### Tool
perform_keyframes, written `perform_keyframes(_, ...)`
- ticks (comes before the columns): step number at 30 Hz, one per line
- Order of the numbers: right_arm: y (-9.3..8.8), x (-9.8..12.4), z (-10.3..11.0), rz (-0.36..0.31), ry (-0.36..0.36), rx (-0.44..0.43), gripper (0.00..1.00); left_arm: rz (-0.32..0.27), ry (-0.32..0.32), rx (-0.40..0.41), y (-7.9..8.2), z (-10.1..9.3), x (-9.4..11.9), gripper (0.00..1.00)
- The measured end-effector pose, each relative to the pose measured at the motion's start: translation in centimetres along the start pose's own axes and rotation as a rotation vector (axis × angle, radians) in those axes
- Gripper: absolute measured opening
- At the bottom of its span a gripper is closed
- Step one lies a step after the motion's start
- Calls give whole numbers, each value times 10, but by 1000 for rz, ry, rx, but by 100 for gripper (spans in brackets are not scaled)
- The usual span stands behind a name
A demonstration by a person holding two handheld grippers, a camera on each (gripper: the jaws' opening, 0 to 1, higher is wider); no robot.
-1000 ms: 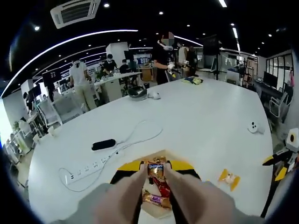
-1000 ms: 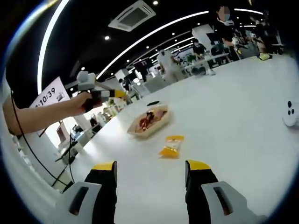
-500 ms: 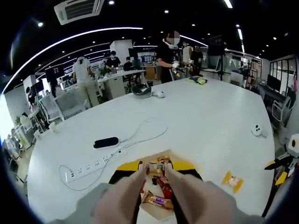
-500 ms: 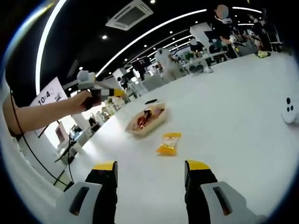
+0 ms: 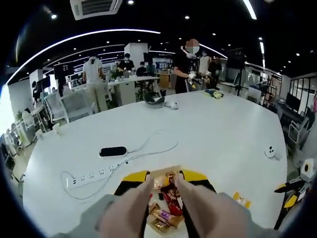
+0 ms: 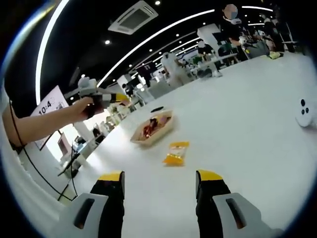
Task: Place the target food into the container with the food tongs after gripping and lifting it, then release it inside without dropping or visibly crushing the food.
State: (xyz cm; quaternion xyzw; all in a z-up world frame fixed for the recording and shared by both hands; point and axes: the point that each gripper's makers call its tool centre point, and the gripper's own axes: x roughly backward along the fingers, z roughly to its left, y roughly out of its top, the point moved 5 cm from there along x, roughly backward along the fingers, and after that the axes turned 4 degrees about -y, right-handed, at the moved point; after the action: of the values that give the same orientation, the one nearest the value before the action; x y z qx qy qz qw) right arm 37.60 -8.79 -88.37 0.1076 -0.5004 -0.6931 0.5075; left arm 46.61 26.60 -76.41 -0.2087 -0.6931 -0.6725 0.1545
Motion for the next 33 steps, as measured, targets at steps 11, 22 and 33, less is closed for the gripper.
perform_keyframes(11,-1,5,13,20,13,-48,59,4,0,99,-15,-17,25,23)
perform_keyframes(22,20,-30,52,-6,107,56,61,-68,-42,158,-31,-2,60,23)
perform_keyframes(33,18,-23,63,66,-4,88,60,-129,-99,235,-51,13,65,23)
